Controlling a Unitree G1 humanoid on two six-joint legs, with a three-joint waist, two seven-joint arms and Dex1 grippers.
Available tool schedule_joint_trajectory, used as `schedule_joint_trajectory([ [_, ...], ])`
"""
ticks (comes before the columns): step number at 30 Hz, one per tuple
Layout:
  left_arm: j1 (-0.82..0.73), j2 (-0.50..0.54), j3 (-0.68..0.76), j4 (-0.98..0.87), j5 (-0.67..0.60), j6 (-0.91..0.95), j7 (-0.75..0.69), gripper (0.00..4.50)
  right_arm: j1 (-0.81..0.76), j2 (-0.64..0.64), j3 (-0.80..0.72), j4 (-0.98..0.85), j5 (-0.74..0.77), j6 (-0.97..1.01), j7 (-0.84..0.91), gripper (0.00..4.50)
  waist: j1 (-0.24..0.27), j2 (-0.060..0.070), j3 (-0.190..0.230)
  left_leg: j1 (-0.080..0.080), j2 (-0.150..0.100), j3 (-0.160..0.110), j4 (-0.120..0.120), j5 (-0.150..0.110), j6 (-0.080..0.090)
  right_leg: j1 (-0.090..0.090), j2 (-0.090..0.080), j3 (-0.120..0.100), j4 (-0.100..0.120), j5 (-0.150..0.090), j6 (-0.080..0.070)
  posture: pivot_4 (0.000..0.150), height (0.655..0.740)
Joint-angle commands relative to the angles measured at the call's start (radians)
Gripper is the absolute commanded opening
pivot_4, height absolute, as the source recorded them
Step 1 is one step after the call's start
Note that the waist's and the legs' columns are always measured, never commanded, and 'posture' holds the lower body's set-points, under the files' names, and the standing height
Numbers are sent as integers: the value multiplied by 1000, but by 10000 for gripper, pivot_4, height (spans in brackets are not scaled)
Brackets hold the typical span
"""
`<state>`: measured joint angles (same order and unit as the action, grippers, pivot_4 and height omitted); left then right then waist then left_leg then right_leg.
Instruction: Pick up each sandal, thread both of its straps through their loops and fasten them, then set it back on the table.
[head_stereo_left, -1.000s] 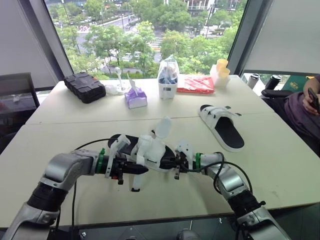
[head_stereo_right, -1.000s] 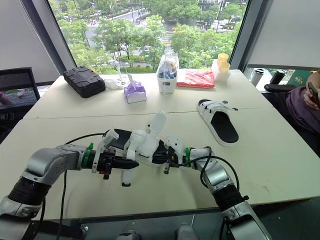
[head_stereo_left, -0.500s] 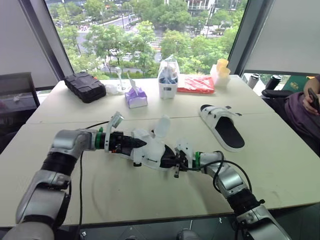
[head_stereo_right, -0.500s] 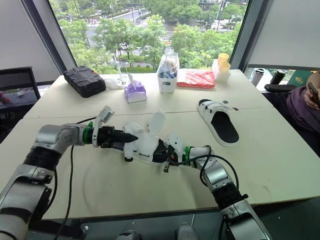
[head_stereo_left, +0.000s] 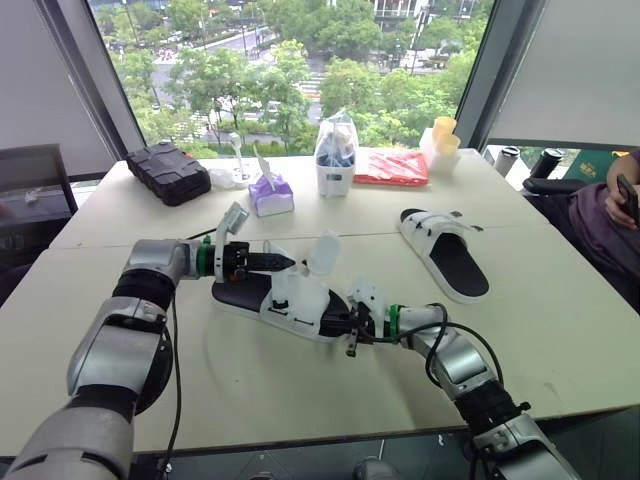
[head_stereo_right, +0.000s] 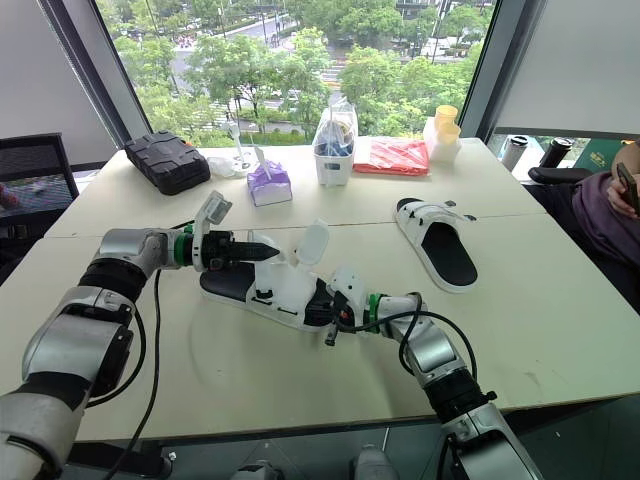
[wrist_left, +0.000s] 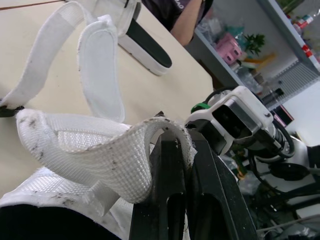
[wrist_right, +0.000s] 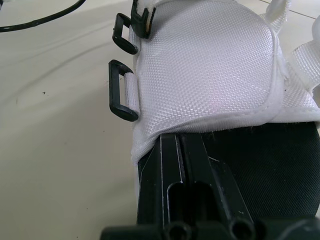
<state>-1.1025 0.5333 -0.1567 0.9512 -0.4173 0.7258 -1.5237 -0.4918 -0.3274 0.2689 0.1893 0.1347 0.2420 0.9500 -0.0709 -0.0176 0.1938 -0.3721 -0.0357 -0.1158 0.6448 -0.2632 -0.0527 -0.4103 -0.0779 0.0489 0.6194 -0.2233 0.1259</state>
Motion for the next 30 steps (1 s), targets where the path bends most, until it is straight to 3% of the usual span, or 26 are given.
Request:
schedule_joint_trajectory([
  [1, -25, -8, -11, 20, 55, -37, -60, 715, 4, 15, 20, -8, -13, 15, -14, 0, 0, 0, 0, 0, 0, 0, 0, 0, 0, 0, 0, 0, 0, -1, 1, 1500, 7400],
  [10, 21, -17, -73, -24, 126, -111, -91, 715, 7, 20, 15, -7, -12, 13, -26, 0, 0, 0, 0, 0, 0, 0, 0, 0, 0, 0, 0, 0, 0, -2, 3, 1500, 7400],
  [18, -32, -28, -48, 26, 141, -138, -91, 715, 12, 23, 14, -9, -11, 13, -37, 0, 0, -1, 0, 0, 0, 0, 1, 0, 0, 0, 0, 0, 1, -2, 3, 1500, 7400],
  [30, -126, -33, -30, 88, 87, -99, -91, 715, 20, 29, 19, -5, -17, 8, -50, 0, -2, -1, 1, 0, 0, 0, 1, 0, 0, 0, 0, 0, 1, -2, 4, 1500, 7400],
])
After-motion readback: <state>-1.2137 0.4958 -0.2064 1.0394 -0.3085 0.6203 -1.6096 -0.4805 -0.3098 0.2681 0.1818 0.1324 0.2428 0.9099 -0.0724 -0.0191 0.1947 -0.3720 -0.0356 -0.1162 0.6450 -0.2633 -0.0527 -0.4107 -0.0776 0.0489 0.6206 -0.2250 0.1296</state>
